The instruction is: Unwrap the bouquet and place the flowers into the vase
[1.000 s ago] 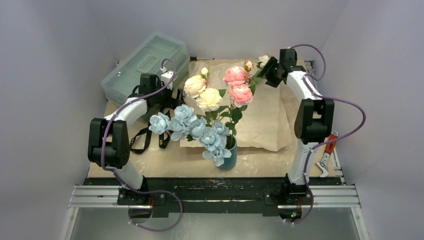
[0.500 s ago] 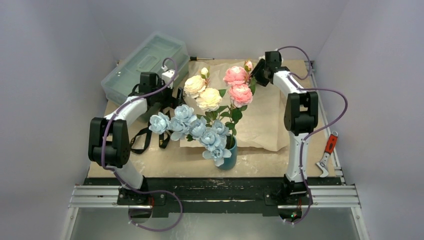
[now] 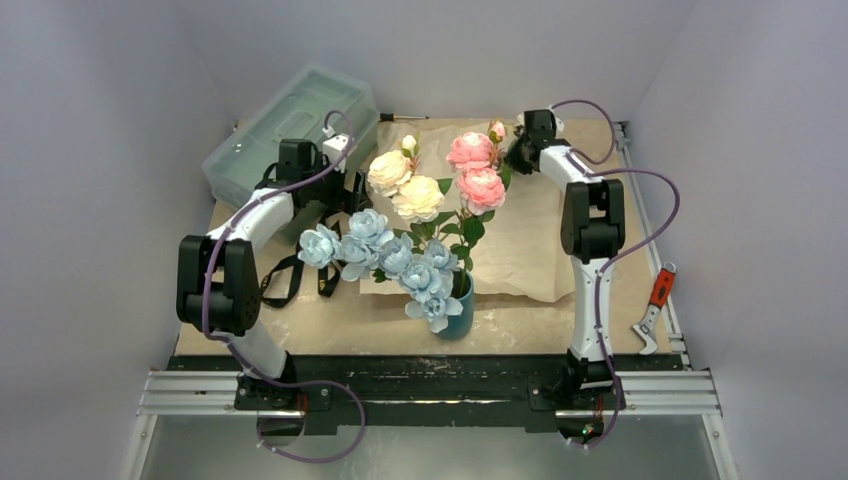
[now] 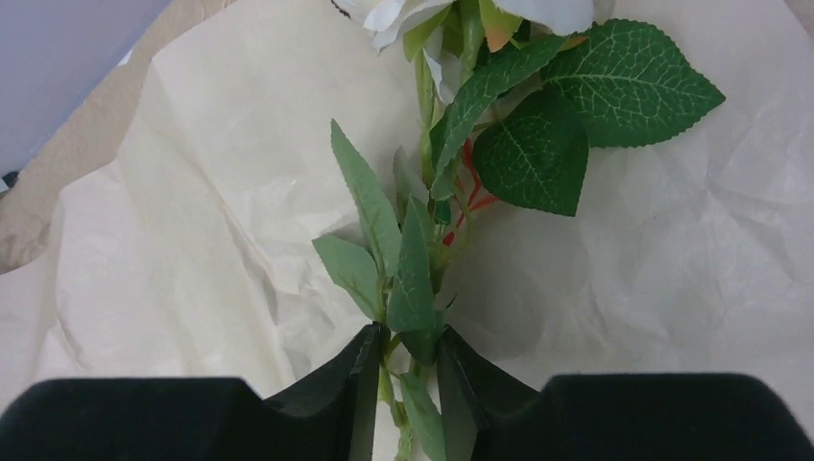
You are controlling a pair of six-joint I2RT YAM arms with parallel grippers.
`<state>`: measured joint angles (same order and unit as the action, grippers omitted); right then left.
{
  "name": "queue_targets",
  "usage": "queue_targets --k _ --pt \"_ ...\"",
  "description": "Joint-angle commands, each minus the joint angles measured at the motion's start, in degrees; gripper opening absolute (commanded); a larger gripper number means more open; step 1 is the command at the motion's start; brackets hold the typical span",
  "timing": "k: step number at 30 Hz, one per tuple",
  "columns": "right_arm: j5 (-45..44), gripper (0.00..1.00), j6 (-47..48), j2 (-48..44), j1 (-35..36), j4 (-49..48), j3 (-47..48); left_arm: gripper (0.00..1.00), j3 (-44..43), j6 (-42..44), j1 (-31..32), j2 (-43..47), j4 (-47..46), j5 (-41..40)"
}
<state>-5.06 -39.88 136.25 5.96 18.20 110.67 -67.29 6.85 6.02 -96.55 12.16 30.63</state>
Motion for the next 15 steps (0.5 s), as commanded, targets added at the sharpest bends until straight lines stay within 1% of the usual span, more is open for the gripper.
queue_targets --k 1,4,8,12,15 --pt "-1.8 0.25 -0.2 -1.1 0.3 -1.7 2.6 1.00 -3.1 0.0 0.2 1.7 0.1 0.3" --pt "-0.7 0.13 -1.2 -2.6 0.4 -1.4 2.8 1.00 -3.3 0.0 0.1 1.9 0.3 -0.2" --pt "0.9 0.00 -2.6 -5.4 0.1 -0.8 2.9 1.00 -3.5 -0.1 0.1 2.1 0.4 -0.3" --pt "3.1 0.00 -4.3 -9.8 -0.8 -0.6 1.7 1.00 -3.4 -0.5 0.1 1.9 -0.1 0.2" --pt "4.1 0.00 -4.4 -14.7 -1.3 -1.8 -0.4 1.00 -3.2 -1.0 0.1 1.8 -0.7 0.6"
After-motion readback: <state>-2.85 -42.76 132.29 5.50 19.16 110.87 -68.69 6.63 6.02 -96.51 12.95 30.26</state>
